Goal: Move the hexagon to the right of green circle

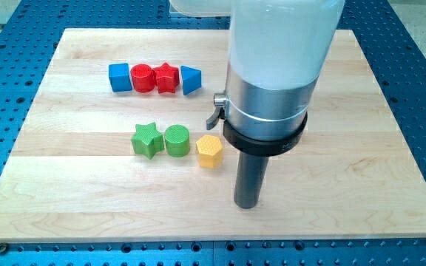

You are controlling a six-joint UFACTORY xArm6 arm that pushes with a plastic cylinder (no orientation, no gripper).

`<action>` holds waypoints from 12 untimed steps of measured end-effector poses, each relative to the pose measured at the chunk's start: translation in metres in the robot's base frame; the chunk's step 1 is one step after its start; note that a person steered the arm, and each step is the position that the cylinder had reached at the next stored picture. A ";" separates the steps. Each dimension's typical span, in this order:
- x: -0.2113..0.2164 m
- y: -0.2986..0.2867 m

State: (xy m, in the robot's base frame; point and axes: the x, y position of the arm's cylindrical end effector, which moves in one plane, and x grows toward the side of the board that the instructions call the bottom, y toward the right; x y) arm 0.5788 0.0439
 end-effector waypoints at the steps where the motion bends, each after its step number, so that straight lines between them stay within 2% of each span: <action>1: -0.011 -0.001; 2: -0.025 -0.007; 4: -0.027 -0.071; 6: -0.048 -0.052; 9: -0.031 -0.043; 10: -0.035 -0.015; 11: -0.059 -0.012; 12: -0.066 -0.014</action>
State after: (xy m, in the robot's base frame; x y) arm 0.5130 0.0294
